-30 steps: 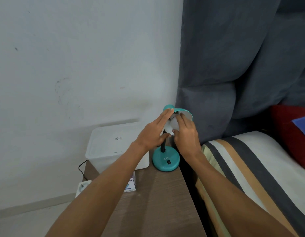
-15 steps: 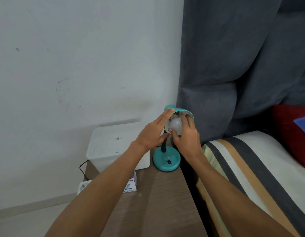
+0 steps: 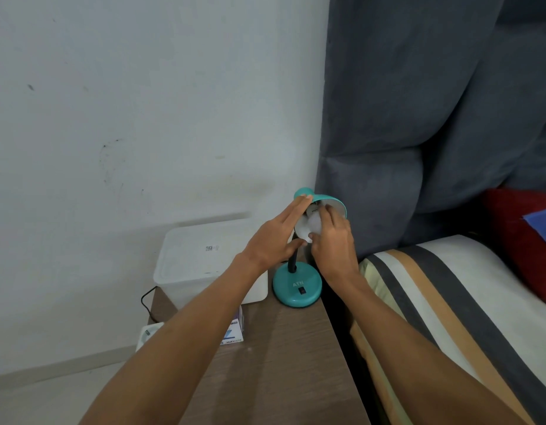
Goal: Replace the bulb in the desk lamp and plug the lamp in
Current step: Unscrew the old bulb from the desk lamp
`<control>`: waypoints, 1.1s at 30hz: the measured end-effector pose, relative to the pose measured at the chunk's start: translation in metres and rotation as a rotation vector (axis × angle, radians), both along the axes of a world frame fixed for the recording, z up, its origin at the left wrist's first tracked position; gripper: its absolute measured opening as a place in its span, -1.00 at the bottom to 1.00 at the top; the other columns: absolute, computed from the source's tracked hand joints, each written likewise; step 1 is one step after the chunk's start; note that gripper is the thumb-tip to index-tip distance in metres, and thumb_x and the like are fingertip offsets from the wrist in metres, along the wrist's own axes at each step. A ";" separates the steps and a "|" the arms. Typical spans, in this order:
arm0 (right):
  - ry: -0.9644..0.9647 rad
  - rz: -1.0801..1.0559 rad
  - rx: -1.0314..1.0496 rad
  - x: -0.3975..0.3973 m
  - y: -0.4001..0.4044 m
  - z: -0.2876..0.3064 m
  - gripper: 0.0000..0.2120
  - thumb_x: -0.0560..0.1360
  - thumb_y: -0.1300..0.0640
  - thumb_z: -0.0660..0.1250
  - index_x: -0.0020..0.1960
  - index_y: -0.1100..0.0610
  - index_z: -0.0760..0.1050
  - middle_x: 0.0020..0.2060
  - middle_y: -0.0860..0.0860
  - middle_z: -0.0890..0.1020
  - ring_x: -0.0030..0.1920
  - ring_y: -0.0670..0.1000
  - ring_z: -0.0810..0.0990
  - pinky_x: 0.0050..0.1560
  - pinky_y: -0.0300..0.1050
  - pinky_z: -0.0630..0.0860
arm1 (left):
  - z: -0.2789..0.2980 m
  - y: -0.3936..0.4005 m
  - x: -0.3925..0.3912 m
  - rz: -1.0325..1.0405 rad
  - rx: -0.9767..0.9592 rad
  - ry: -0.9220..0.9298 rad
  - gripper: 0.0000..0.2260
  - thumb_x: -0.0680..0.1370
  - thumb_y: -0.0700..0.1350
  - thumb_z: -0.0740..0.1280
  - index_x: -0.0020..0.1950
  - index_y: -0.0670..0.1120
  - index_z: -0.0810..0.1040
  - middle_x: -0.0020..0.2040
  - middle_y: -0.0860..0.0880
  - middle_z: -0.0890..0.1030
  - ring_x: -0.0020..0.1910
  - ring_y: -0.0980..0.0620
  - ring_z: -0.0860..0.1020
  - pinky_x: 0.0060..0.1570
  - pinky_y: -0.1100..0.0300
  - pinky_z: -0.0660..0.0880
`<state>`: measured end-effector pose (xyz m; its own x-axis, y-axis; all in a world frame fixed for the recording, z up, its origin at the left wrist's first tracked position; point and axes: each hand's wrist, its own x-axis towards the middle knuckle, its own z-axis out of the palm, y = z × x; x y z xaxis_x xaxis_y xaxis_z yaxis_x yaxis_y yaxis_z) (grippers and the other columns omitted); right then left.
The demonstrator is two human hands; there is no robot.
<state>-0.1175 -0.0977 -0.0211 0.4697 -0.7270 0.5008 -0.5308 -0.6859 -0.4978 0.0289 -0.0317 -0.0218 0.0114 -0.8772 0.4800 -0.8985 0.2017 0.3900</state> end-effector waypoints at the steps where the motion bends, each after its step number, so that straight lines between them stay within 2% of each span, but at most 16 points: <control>1: 0.020 0.011 -0.036 0.000 0.000 0.000 -0.32 0.40 0.31 0.50 0.46 0.26 0.33 0.37 0.19 0.45 0.31 0.25 0.45 0.28 0.14 0.48 | 0.000 0.000 0.001 0.003 -0.003 0.004 -0.20 0.55 -0.13 0.49 0.67 -0.06 0.11 0.65 -0.08 0.22 0.45 -0.19 0.47 0.40 0.01 0.46; 4: -0.028 0.016 -0.012 -0.001 0.001 -0.001 -0.31 0.44 0.20 0.48 0.49 0.23 0.27 0.41 0.19 0.41 0.32 0.23 0.44 0.28 0.13 0.49 | 0.000 0.000 0.005 0.010 -0.002 0.001 -0.20 0.55 -0.14 0.48 0.67 -0.05 0.10 0.66 -0.06 0.21 0.42 -0.19 0.49 0.39 0.01 0.48; 7: -0.117 -0.026 0.100 -0.002 0.001 -0.002 -0.37 0.50 0.09 0.45 0.47 0.24 0.30 0.34 0.21 0.49 0.24 0.23 0.54 0.19 0.10 0.51 | -0.002 -0.002 0.005 0.002 0.007 -0.013 -0.18 0.54 -0.16 0.49 0.67 -0.02 0.08 0.66 -0.05 0.19 0.42 -0.21 0.49 0.36 -0.05 0.51; 9: -0.101 -0.024 0.112 -0.001 -0.001 0.000 -0.41 0.48 0.14 0.46 0.44 0.23 0.36 0.29 0.19 0.54 0.22 0.21 0.56 0.19 0.07 0.50 | -0.002 -0.002 0.003 0.001 0.008 -0.008 -0.18 0.54 -0.15 0.49 0.67 -0.02 0.08 0.66 -0.06 0.20 0.42 -0.22 0.49 0.36 -0.03 0.50; 12: -0.040 -0.003 0.047 0.000 -0.002 0.003 -0.35 0.43 0.26 0.49 0.46 0.23 0.33 0.35 0.17 0.48 0.28 0.21 0.49 0.27 0.05 0.46 | -0.001 -0.001 0.002 0.006 0.003 -0.003 -0.19 0.55 -0.12 0.49 0.67 -0.05 0.09 0.65 -0.08 0.21 0.42 -0.21 0.49 0.37 0.03 0.47; 14: -0.033 0.016 0.022 -0.001 -0.001 0.005 -0.34 0.43 0.27 0.49 0.46 0.23 0.33 0.37 0.17 0.47 0.30 0.21 0.46 0.29 0.10 0.47 | 0.000 0.000 0.003 0.007 -0.004 -0.009 -0.20 0.55 -0.11 0.49 0.67 -0.07 0.10 0.65 -0.08 0.21 0.40 -0.22 0.50 0.35 0.01 0.49; 16: -0.070 0.014 0.013 -0.001 0.001 0.005 -0.35 0.45 0.17 0.49 0.46 0.22 0.32 0.36 0.17 0.47 0.29 0.20 0.47 0.26 0.09 0.50 | 0.000 -0.001 0.003 0.008 -0.002 -0.016 -0.20 0.56 -0.13 0.48 0.67 -0.07 0.10 0.65 -0.08 0.21 0.39 -0.23 0.51 0.35 0.00 0.50; 19: -0.100 -0.056 0.108 -0.001 0.001 0.004 -0.33 0.48 0.03 0.46 0.47 0.22 0.29 0.34 0.20 0.47 0.24 0.20 0.53 0.18 0.06 0.50 | -0.002 -0.003 0.002 0.011 0.010 -0.024 -0.18 0.55 -0.15 0.49 0.67 -0.03 0.07 0.66 -0.06 0.19 0.40 -0.22 0.51 0.34 -0.05 0.53; 21: -0.045 -0.085 0.136 0.000 -0.001 0.006 -0.37 0.48 0.08 0.46 0.46 0.21 0.31 0.31 0.19 0.50 0.20 0.22 0.55 0.16 0.06 0.50 | -0.003 -0.003 0.002 0.009 0.011 -0.029 -0.15 0.53 -0.16 0.50 0.67 -0.01 0.06 0.66 -0.06 0.19 0.43 -0.23 0.48 0.33 -0.10 0.53; 24: 0.046 -0.074 0.039 0.002 -0.001 0.009 -0.37 0.44 0.23 0.48 0.45 0.21 0.34 0.34 0.17 0.45 0.22 0.23 0.50 0.17 0.06 0.50 | -0.002 -0.003 0.001 0.016 0.008 -0.024 -0.16 0.53 -0.15 0.50 0.67 -0.02 0.07 0.66 -0.07 0.19 0.41 -0.24 0.50 0.32 -0.11 0.53; 27: 0.056 -0.068 -0.003 0.003 0.001 0.008 -0.38 0.42 0.28 0.48 0.43 0.20 0.37 0.35 0.17 0.43 0.24 0.24 0.46 0.14 0.06 0.52 | 0.000 -0.001 0.002 0.020 0.006 -0.021 -0.18 0.54 -0.13 0.50 0.67 -0.05 0.09 0.65 -0.08 0.21 0.36 -0.25 0.53 0.32 -0.08 0.54; 31: -0.072 -0.046 0.087 0.001 0.001 0.005 -0.41 0.46 0.18 0.46 0.44 0.08 0.34 0.39 0.14 0.38 0.26 0.20 0.49 0.22 0.08 0.49 | 0.000 -0.001 0.001 0.021 0.015 -0.027 -0.18 0.54 -0.15 0.49 0.67 -0.05 0.09 0.65 -0.08 0.21 0.37 -0.24 0.53 0.31 -0.08 0.54; 33: -0.160 -0.042 0.191 0.002 0.002 0.004 -0.41 0.49 0.11 0.45 0.46 0.08 0.33 0.36 0.14 0.43 0.24 0.17 0.52 0.23 0.05 0.48 | -0.001 -0.003 0.000 0.021 0.012 -0.030 -0.18 0.54 -0.16 0.49 0.67 -0.03 0.08 0.66 -0.07 0.20 0.37 -0.24 0.53 0.28 -0.11 0.56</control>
